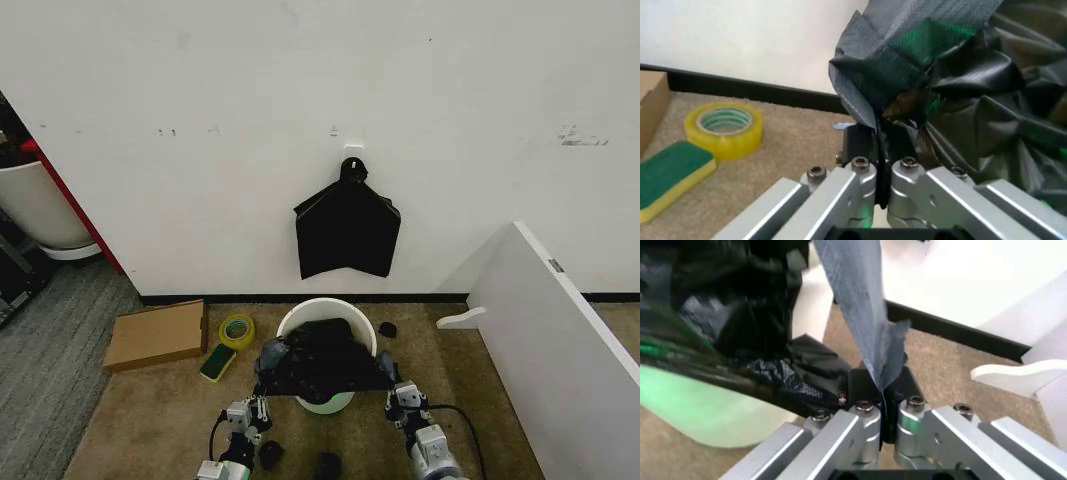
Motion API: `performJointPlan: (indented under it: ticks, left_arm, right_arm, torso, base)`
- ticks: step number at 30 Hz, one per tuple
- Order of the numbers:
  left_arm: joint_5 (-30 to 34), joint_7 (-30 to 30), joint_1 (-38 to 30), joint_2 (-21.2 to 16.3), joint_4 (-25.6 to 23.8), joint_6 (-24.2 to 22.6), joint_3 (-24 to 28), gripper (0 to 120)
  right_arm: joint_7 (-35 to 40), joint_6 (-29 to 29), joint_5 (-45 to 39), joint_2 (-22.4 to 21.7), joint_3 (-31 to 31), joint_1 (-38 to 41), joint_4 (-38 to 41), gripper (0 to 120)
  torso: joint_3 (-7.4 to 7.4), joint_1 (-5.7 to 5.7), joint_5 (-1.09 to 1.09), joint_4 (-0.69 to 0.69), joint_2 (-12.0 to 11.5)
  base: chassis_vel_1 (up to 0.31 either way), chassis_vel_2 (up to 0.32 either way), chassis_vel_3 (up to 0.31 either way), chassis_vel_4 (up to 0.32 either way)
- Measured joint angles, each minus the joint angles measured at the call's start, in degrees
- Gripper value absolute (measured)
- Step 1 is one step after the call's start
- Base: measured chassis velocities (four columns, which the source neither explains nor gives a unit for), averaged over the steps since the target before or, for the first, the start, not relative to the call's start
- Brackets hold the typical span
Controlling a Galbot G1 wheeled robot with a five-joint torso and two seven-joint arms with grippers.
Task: Place the garbage bag over the trash bin.
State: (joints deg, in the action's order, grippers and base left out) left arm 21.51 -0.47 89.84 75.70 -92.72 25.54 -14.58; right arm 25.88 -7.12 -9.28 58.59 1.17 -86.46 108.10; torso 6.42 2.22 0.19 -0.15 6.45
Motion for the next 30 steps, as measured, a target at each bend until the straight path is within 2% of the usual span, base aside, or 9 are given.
performJointPlan:
  ticks: [7,13,16,22,25,26,30]
  left_arm:
    - [0.47,0.62,-1.48,0.66,0.39,-1.53,0.37,0]
    - [0.80,1.35,-2.01,0.63,-0.20,-3.84,0.63,0]
    - [1.22,0.76,-2.28,0.56,-0.30,-4.66,0.46,0]
    - [2.11,-1.19,-2.16,0.40,-1.81,-5.84,0.08,0]
    - [2.68,-2.12,-1.64,0.10,-3.24,-6.43,0.08,0]
    - [2.76,-2.67,-1.24,-0.25,-4.15,-7.01,0.13,1]
    - [2.70,-3.33,-0.64,-0.69,-5.47,-7.92,0.15,12]
  right_arm:
    - [-1.63,2.03,4.33,-0.09,0.41,1.58,-4.81,0]
    - [-4.87,11.30,13.80,1.64,1.18,4.97,-14.48,0]
    - [-5.90,12.44,13.91,2.06,1.13,5.27,-15.10,0]
    - [-12.56,16.85,12.25,1.41,1.73,4.63,-15.38,0]
    - [-17.94,21.34,10.46,0.74,2.72,4.19,-15.50,11]
    - [-21.15,23.80,9.16,0.27,3.48,3.86,-15.50,18]
    - [-25.18,26.44,8.00,-0.51,5.13,3.34,-15.44,29]
  torso:
    - [0.00,0.00,0.00,0.00,0.00]
    - [0.00,0.00,0.00,0.00,0.00]
    - [0.00,0.00,-0.01,0.00,0.00]
    - [0.00,0.00,-0.01,0.00,0.00]
    - [0.00,0.00,-0.01,0.00,0.00]
    - [0.00,0.00,0.00,0.00,0.00]
    - [0.00,0.00,-0.01,0.00,0.00]
  base:
    - [0.000,0.000,0.000,0.000]
    - [0.000,0.000,0.000,0.000]
    - [0.000,0.000,0.000,0.000]
    - [0.000,0.000,0.000,0.000]
    - [0.000,0.000,0.000,0.000]
    - [0.000,0.000,0.000,0.000]
    - [0.000,0.000,0.000,0.000]
